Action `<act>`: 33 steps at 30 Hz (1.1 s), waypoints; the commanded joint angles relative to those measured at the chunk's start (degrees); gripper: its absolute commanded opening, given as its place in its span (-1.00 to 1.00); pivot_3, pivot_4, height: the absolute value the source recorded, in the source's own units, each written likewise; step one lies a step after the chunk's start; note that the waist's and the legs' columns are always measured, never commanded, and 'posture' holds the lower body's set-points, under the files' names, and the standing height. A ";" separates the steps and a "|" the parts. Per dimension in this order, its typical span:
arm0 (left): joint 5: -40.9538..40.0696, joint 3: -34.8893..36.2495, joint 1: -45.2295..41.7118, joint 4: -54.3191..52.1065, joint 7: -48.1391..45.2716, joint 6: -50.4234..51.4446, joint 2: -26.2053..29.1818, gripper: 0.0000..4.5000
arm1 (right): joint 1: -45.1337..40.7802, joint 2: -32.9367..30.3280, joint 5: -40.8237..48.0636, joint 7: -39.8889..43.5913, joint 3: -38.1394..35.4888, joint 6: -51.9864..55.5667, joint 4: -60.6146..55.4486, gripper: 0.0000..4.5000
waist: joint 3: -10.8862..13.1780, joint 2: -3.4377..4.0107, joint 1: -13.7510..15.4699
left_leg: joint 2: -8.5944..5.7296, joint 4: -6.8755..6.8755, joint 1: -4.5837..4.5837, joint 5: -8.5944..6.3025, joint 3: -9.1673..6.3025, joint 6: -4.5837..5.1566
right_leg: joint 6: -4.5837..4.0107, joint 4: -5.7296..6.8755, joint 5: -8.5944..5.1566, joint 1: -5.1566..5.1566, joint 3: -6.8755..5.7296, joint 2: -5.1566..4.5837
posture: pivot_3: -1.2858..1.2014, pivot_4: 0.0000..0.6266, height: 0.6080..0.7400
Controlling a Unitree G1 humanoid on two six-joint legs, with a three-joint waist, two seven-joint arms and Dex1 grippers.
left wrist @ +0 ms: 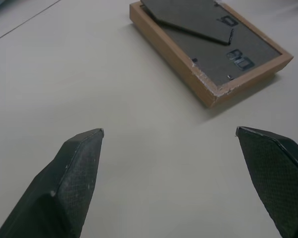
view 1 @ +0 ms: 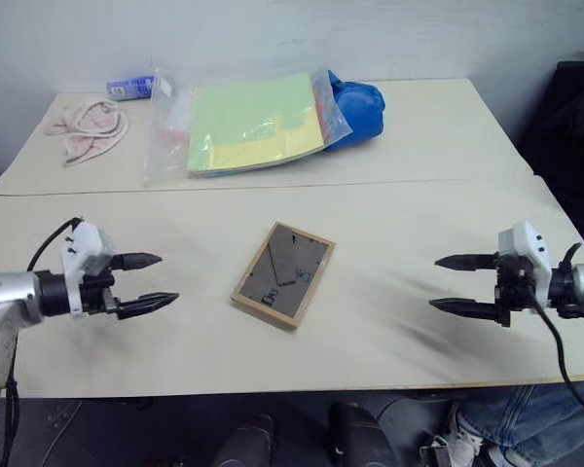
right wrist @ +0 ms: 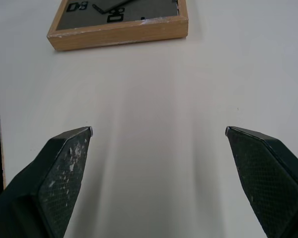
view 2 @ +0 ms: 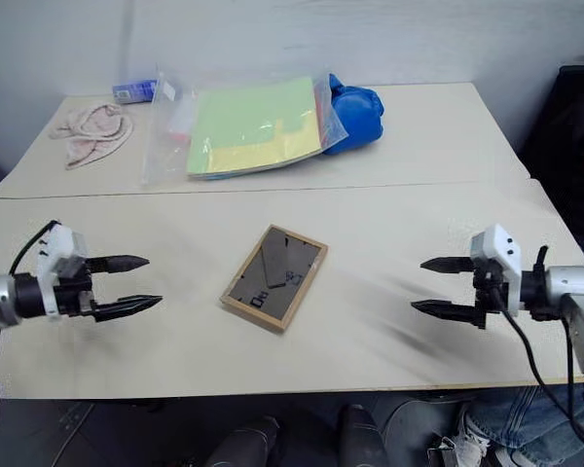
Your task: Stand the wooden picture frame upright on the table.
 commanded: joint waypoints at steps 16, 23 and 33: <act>8.23 -10.40 -9.33 7.63 -2.67 -7.16 -2.00 0.82 | -1.54 2.77 -0.60 -5.60 0.92 -0.10 -5.98 0.71 | 0.03 -0.03 0.12 | 0.19 0.06 -0.25 -0.02 0.52 0.00 | -0.01 0.14 0.15 -0.55 0.14 0.26 | 0.03 -0.52 1.00; 19.64 -22.55 -20.22 20.13 -3.67 -17.28 -8.77 -0.05 | -7.68 7.38 -10.32 -6.49 11.87 -6.27 -3.32 -0.29 | 0.04 -0.04 0.12 | 0.31 0.10 -0.33 -0.05 0.66 -0.05 | -0.03 0.11 0.21 -0.66 0.11 0.45 | 0.03 -0.52 1.00; 21.75 -26.77 -27.86 24.76 -5.20 -17.70 -19.94 -0.99 | -14.38 16.52 -19.10 -9.91 19.96 -13.03 4.19 -1.00 | 0.03 -0.08 -0.41 | 0.32 0.30 -0.43 -0.06 0.68 -0.05 | 0.00 0.18 0.24 -0.74 0.11 0.52 | 0.03 -0.52 1.00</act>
